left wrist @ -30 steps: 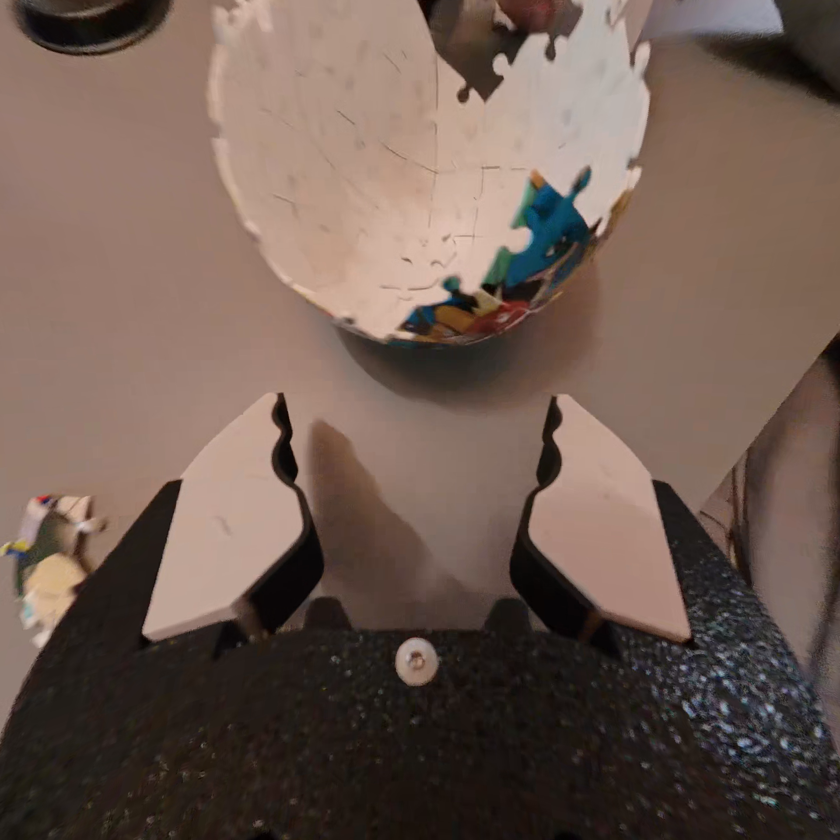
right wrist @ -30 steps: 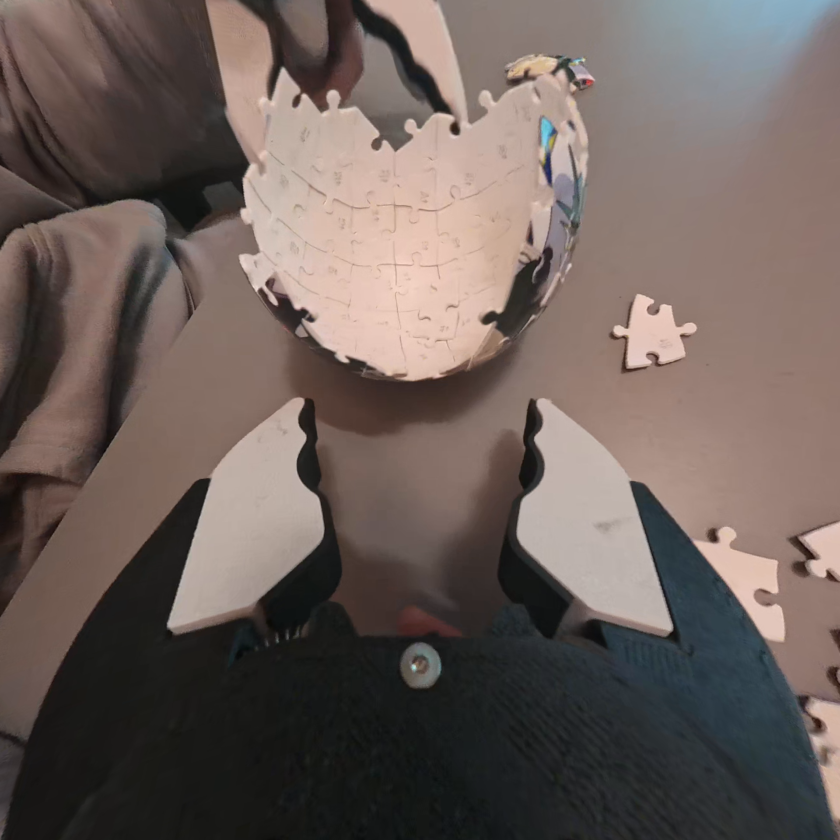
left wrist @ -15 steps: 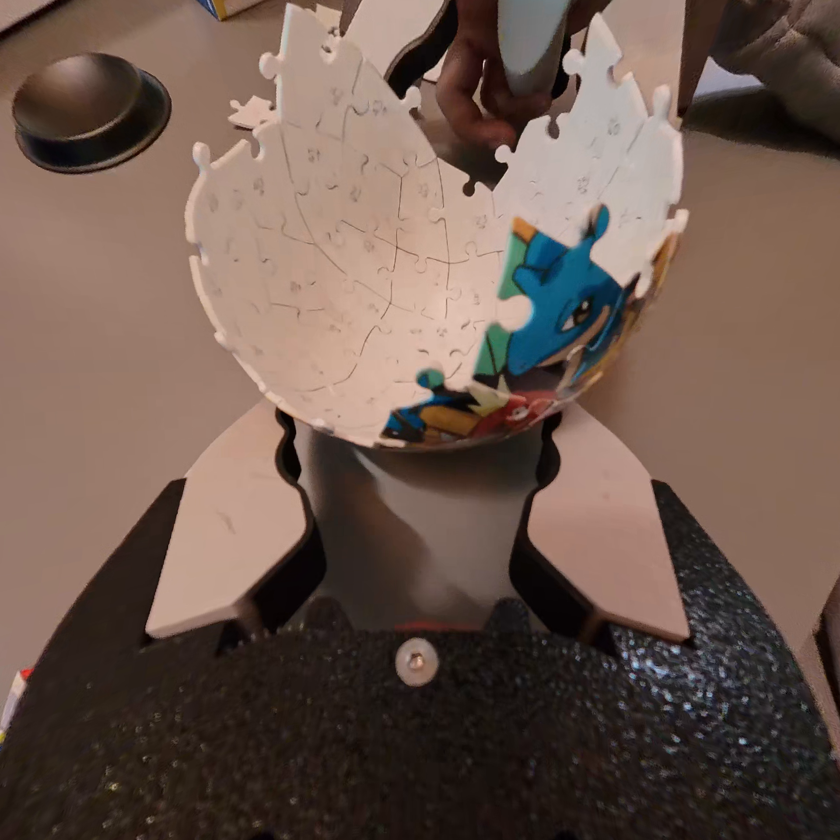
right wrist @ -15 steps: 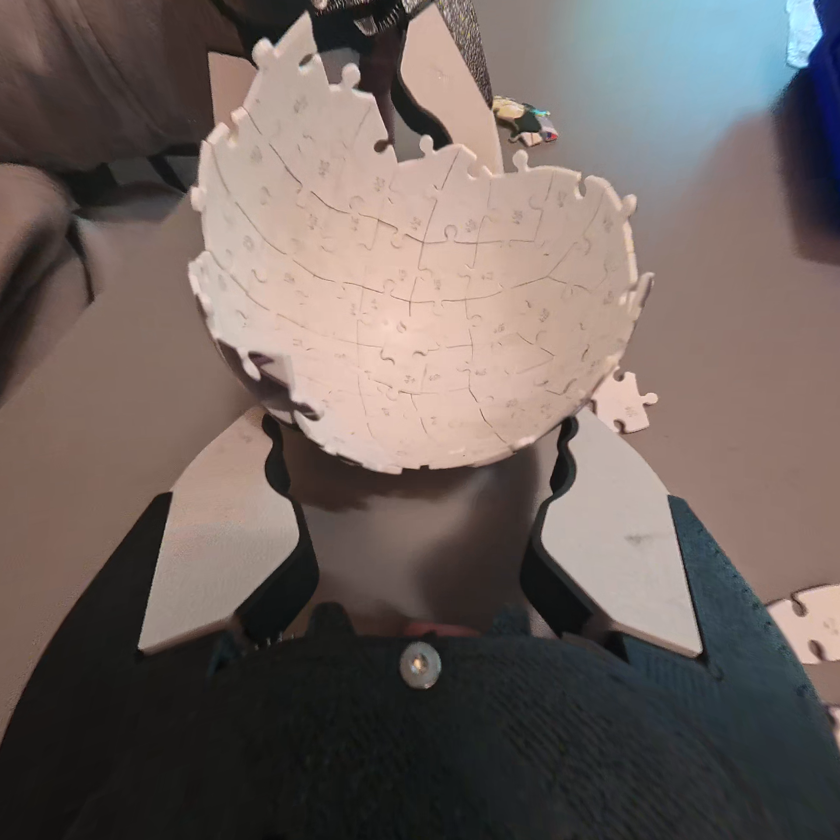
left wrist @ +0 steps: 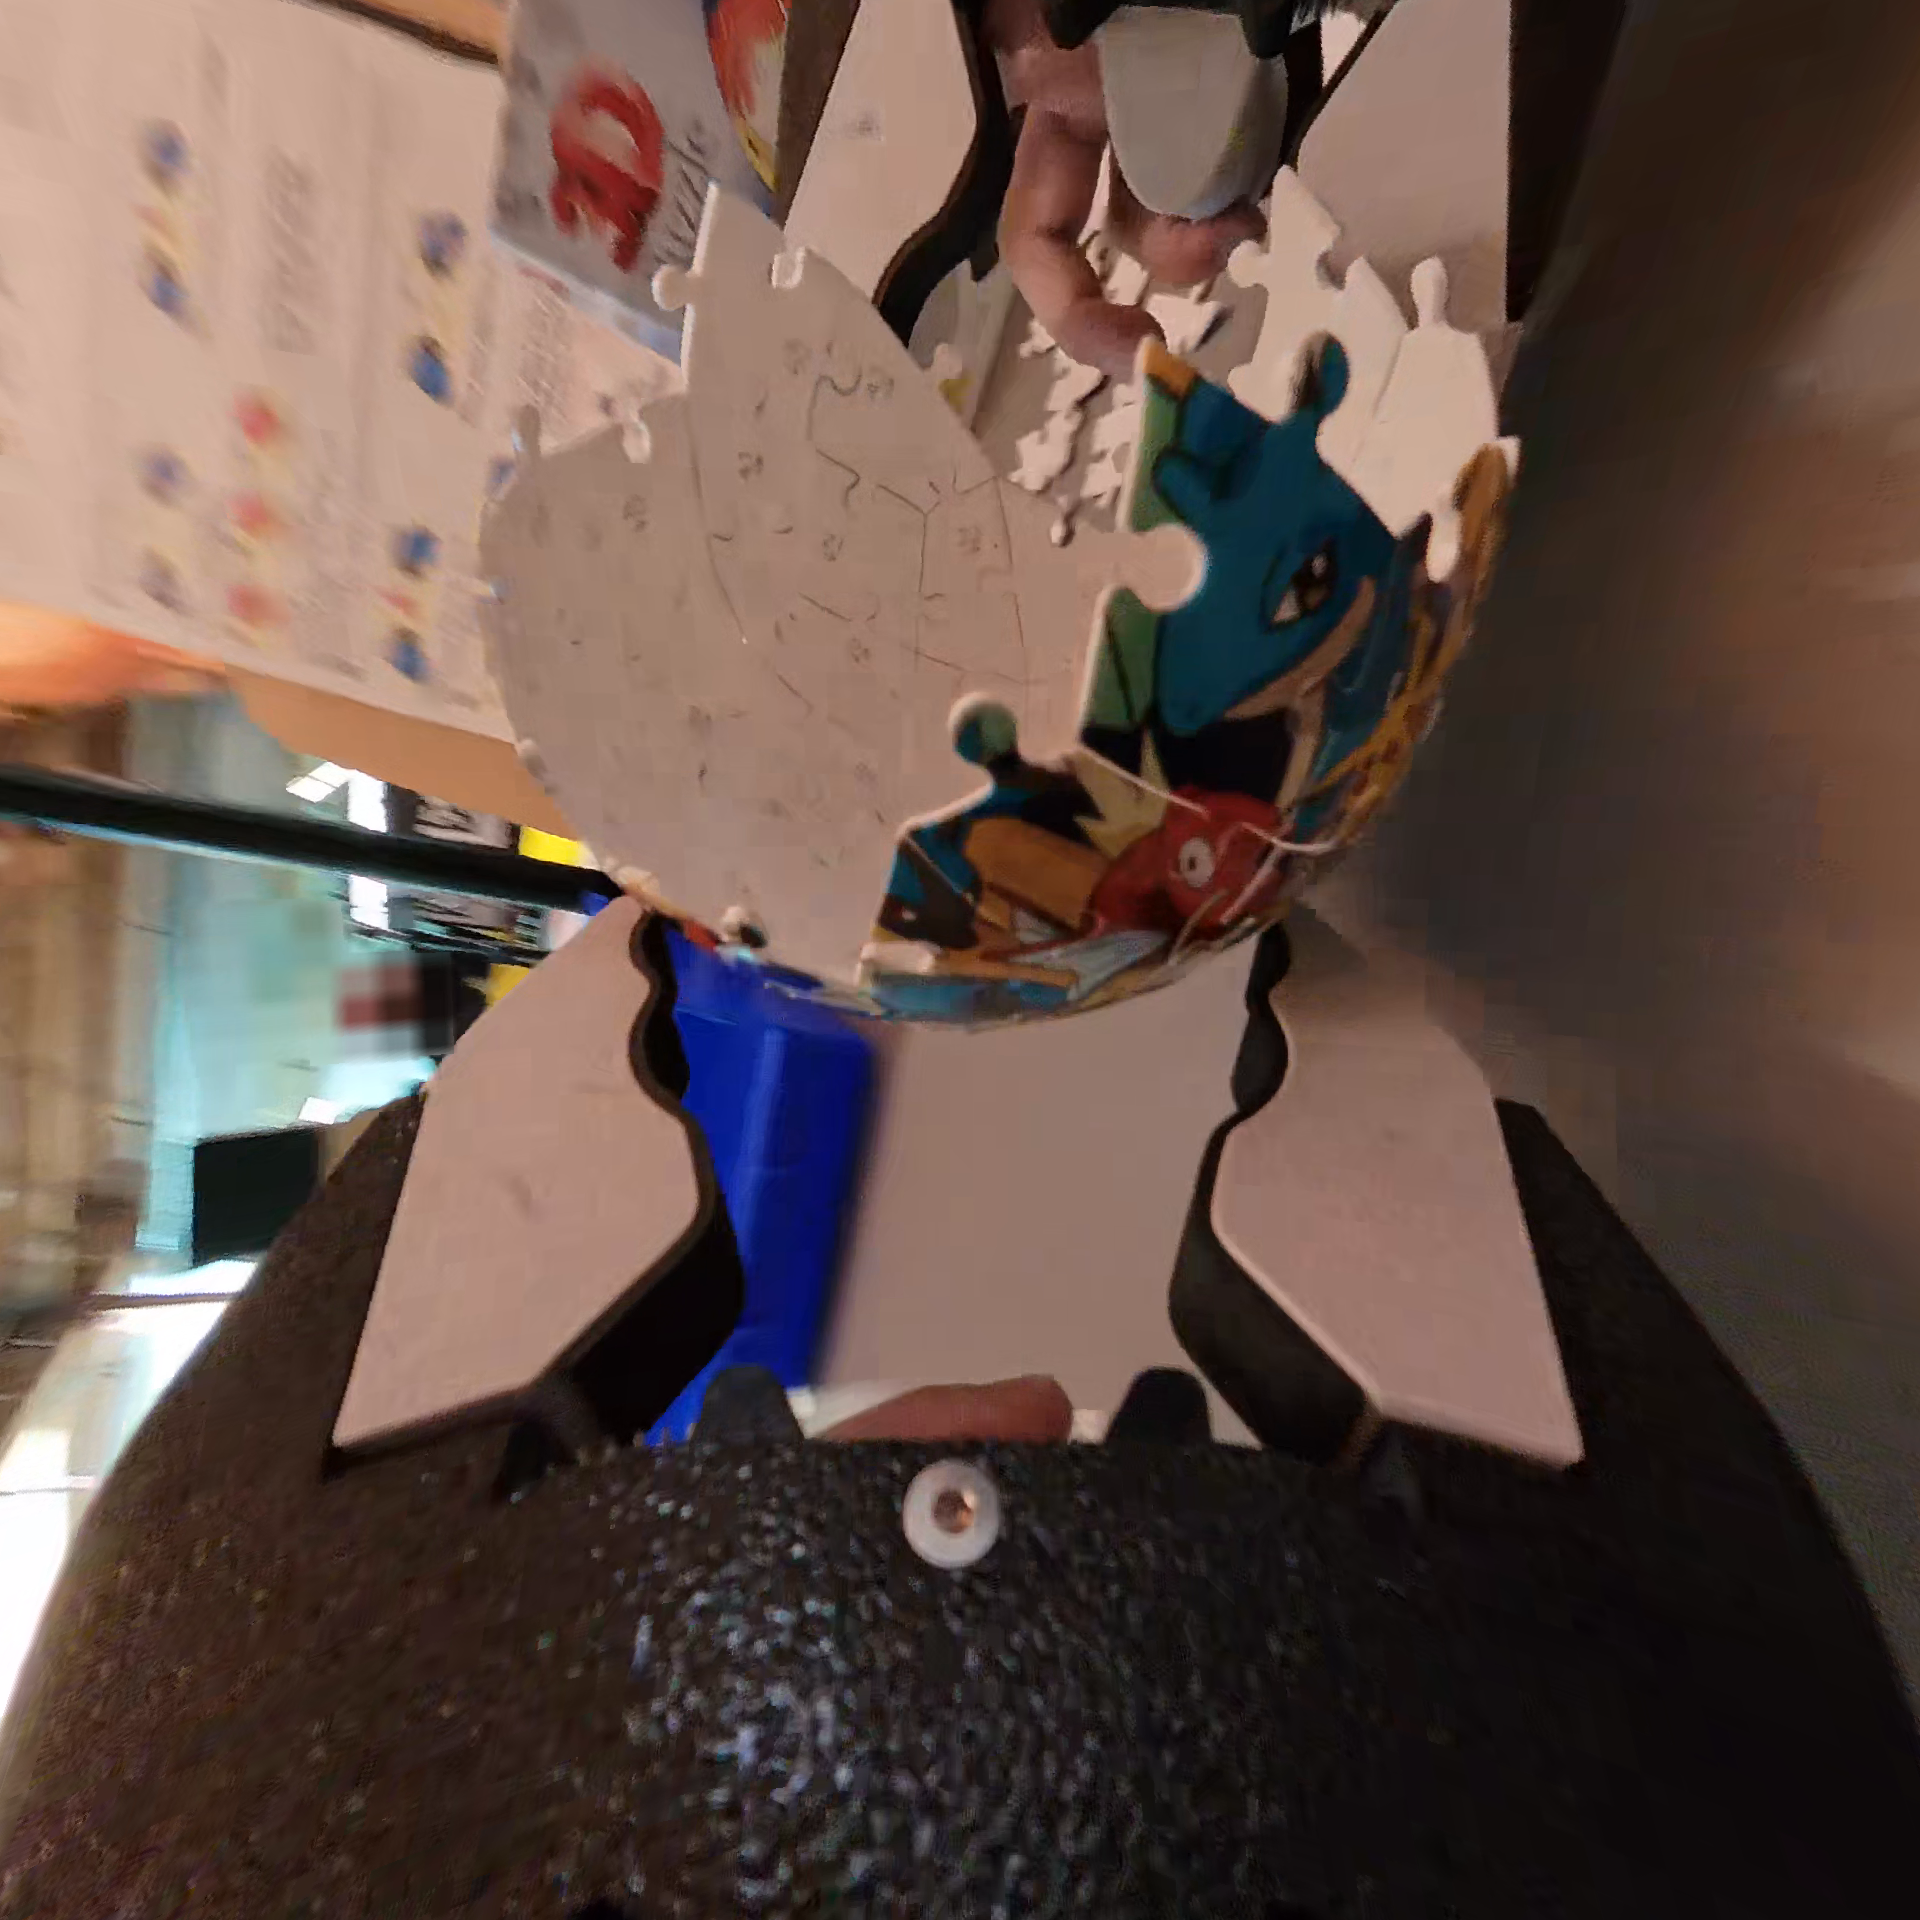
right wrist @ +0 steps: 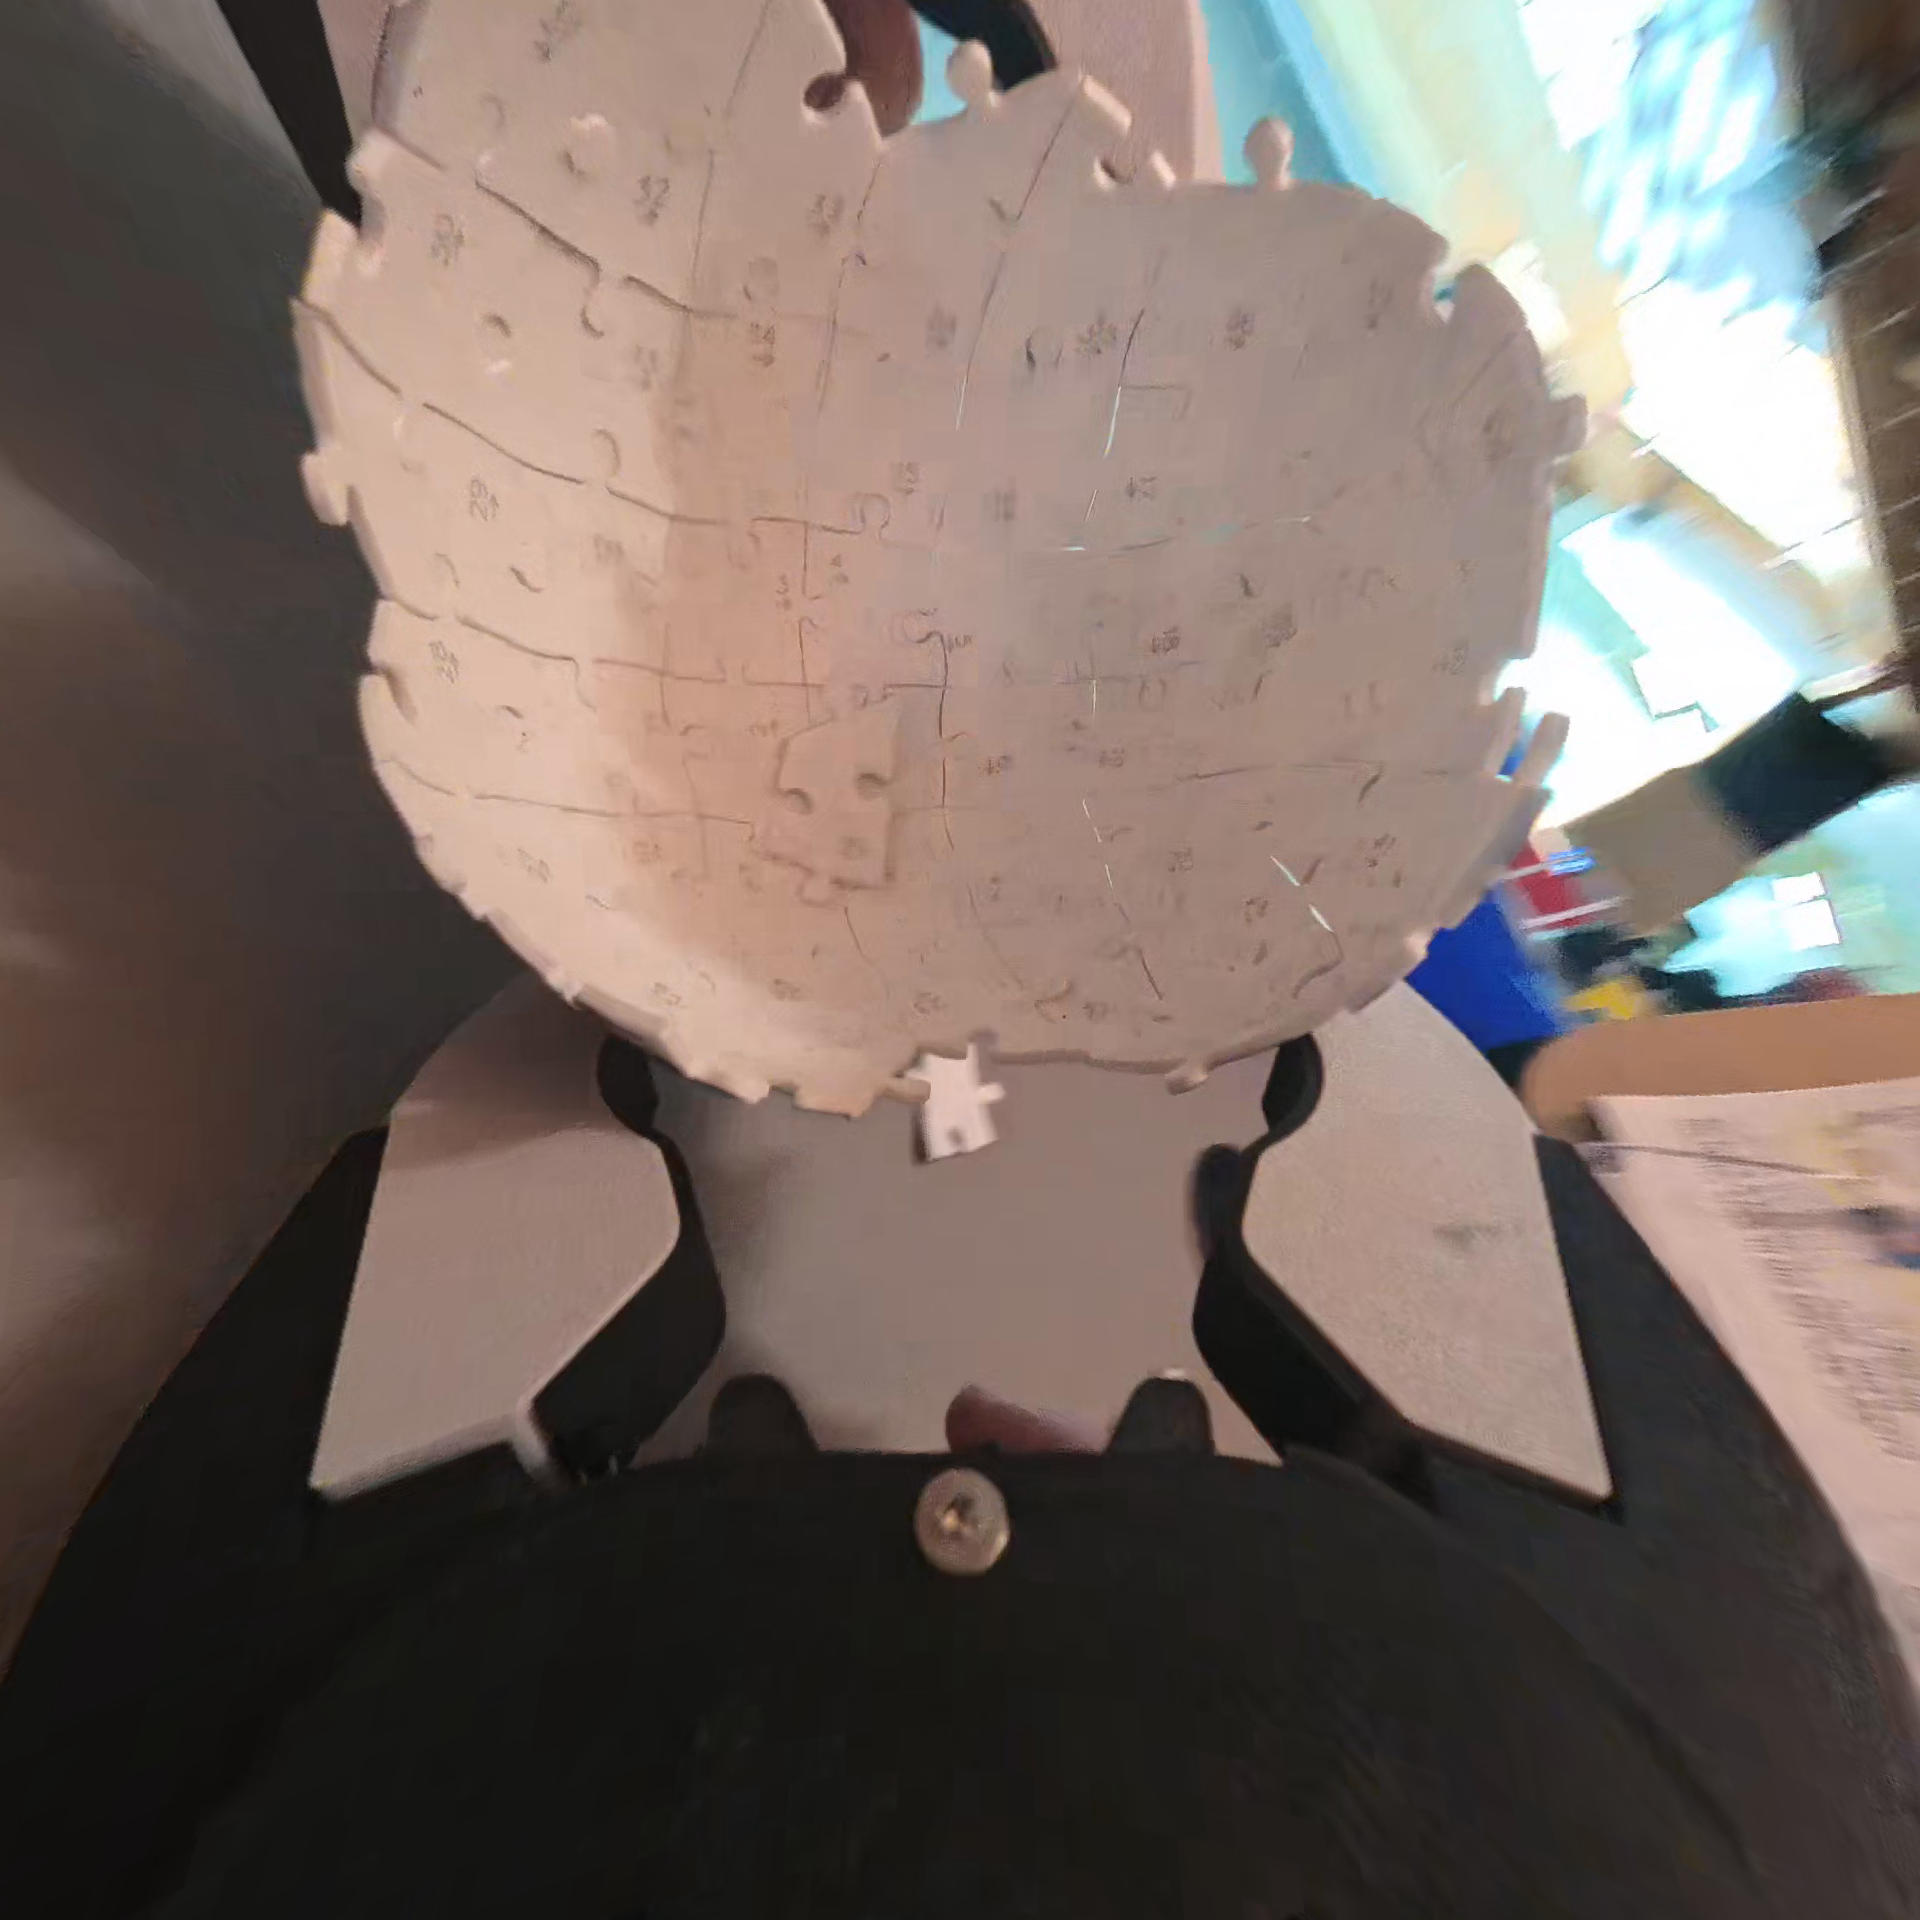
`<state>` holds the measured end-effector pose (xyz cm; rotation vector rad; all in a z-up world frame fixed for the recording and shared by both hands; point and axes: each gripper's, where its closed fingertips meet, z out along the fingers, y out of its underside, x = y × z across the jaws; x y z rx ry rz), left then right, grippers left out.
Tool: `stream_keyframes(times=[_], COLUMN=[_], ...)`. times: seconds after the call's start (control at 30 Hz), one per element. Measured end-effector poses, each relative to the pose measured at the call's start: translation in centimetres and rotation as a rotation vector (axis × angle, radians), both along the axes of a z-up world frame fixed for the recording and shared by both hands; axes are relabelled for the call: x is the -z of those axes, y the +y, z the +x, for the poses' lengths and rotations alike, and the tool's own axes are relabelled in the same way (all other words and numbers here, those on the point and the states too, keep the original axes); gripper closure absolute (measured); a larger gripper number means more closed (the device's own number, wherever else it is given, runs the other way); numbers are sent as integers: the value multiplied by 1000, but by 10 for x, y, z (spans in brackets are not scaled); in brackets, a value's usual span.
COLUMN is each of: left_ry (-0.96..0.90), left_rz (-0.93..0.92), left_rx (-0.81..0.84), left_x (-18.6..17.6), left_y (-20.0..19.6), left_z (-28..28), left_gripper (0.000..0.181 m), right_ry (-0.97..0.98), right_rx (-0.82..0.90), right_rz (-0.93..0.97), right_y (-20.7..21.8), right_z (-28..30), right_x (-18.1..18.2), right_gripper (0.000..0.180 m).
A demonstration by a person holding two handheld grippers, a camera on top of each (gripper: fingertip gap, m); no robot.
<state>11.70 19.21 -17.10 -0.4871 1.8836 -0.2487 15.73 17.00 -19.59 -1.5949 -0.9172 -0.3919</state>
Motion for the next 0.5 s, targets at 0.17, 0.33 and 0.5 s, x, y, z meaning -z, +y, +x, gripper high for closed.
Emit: stream_keyframes(times=[0.17, 0.33, 0.5], left_ry=[-97, -235, -392], left_rz=[354, 589, 682], left_rx=[52, 90, 88], left_x=[-41, -69, -91], left_y=[2, -2, -9], left_z=[1, 6, 11], left_gripper=[77, 77, 74], right_ry=[-149, -372, -556], right_rx=[134, 260, 323], right_rz=[285, 456, 564], right_y=[6, 1, -9], right_z=[5, 19, 25], right_x=[-35, -63, -94], right_gripper=[64, 71, 72])
